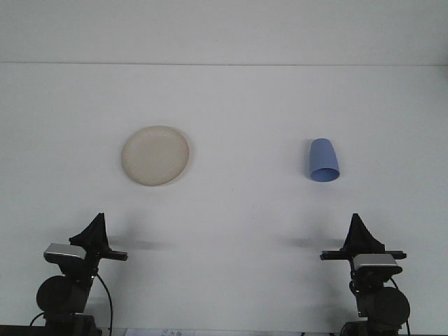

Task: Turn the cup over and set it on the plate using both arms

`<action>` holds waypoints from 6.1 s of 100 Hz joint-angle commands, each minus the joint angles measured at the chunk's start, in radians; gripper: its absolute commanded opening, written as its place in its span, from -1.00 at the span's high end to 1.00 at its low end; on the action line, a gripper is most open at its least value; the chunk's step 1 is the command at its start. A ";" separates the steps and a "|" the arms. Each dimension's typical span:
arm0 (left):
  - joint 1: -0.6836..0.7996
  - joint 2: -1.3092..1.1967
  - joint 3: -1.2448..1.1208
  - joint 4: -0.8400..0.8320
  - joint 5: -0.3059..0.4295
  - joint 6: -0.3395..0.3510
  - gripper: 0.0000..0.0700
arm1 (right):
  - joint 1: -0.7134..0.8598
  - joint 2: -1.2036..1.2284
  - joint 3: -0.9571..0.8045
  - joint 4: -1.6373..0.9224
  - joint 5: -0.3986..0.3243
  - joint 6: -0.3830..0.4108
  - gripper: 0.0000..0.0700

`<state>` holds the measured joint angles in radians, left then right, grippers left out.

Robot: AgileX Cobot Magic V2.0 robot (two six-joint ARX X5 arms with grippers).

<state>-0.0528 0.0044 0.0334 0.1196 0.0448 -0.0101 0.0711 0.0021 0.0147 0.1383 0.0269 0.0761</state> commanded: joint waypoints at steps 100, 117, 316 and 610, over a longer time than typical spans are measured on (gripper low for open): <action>0.001 -0.001 -0.019 0.018 0.004 -0.002 0.96 | 0.000 0.813 0.576 -0.346 0.106 -0.015 0.00; 0.001 -0.001 -0.019 0.018 0.004 -0.002 0.96 | 0.000 0.919 0.468 -0.105 0.120 -0.012 0.00; 0.001 -0.001 -0.019 0.017 0.004 -0.002 0.96 | 0.328 1.229 1.186 -0.840 -0.203 -0.129 0.99; 0.001 -0.001 -0.003 0.022 0.004 -0.010 0.96 | 0.030 0.492 0.715 -0.647 0.008 -0.016 0.12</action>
<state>-0.0528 0.0044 0.0338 0.1238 0.0448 -0.0139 0.1017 0.5224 0.7441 -0.5274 0.0311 0.0418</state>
